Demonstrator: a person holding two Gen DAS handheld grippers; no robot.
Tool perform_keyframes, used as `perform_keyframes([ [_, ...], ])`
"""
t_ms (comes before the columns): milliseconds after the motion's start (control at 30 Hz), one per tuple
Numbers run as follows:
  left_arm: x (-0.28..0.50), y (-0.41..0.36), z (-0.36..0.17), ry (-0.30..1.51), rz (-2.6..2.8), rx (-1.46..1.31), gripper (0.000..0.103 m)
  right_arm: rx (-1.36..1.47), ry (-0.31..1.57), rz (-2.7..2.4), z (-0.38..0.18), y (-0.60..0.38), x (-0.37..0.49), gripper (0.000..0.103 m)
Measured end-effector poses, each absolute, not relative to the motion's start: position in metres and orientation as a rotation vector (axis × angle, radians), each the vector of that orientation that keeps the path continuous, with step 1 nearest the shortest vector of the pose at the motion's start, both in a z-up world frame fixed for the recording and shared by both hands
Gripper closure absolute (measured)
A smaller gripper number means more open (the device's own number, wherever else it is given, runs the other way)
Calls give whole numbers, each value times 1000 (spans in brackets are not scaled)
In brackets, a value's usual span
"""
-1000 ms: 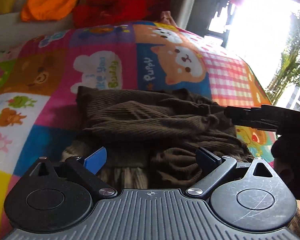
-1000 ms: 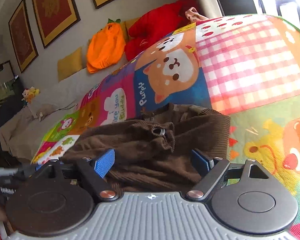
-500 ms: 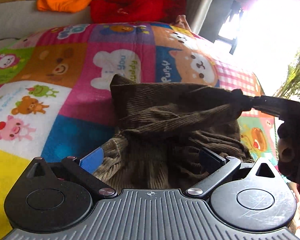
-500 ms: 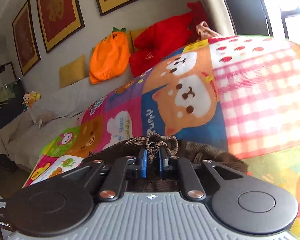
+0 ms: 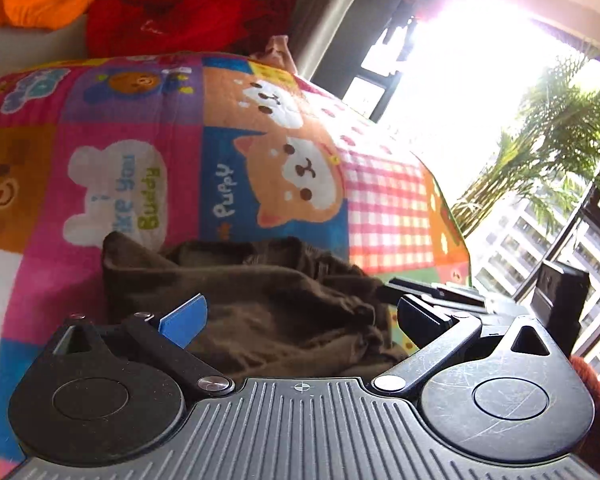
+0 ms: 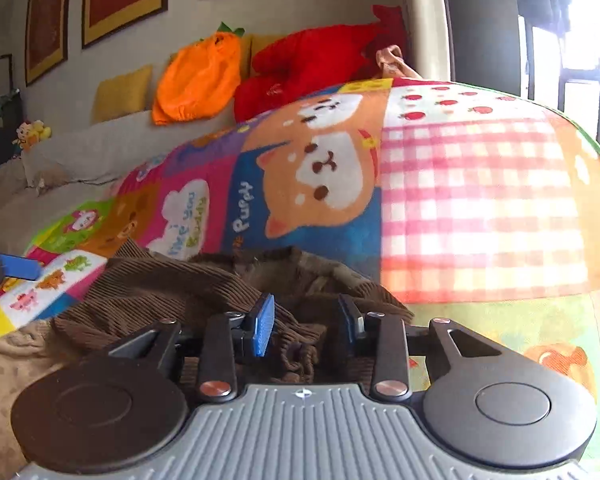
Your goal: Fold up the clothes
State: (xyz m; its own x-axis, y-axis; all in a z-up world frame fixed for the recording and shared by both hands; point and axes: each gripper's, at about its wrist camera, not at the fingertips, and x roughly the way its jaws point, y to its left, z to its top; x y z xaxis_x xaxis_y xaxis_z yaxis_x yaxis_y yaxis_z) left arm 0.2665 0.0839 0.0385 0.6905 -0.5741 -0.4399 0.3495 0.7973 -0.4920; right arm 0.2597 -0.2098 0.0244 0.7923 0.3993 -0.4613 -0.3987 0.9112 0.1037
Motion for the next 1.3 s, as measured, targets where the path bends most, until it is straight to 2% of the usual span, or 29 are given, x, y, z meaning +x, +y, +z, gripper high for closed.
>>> perform_keyframes([
  [133, 331, 98, -1, 715, -447, -559, 0, 16, 582, 486, 4, -193, 277, 70],
  [267, 360, 122, -25, 729, -256, -550, 0, 10, 663, 456, -25, -198, 294, 71],
  [467, 363, 166, -14, 676, -215, -675, 0, -47, 601, 478, 0, -200, 294, 70],
  [633, 359, 151, 11, 704, -348, -641, 0, -73, 580, 470, 24, -196, 328, 66],
  [800, 369, 143, 3, 844, -257, -635, 0, -107, 602, 375, 20, -201, 356, 64],
  [867, 372, 152, -7, 868, -253, -650, 0, -69, 607, 347, 20, -216, 357, 58],
  [1033, 387, 154, -24, 892, -283, -656, 0, 152, 684, 384, 11, -264, 358, 55],
  [1167, 397, 142, -25, 886, -297, -622, 0, 143, 720, 429, -1, -253, 366, 55],
  [1233, 398, 134, -23, 885, -298, -557, 10, 124, 719, 452, -1, -244, 362, 55],
  [1267, 398, 130, -23, 888, -301, -512, 29, 115, 709, 461, 3, -243, 356, 55],
  [1300, 396, 128, -23, 889, -291, -482, 41, 106, 700, 469, 7, -241, 349, 57],
])
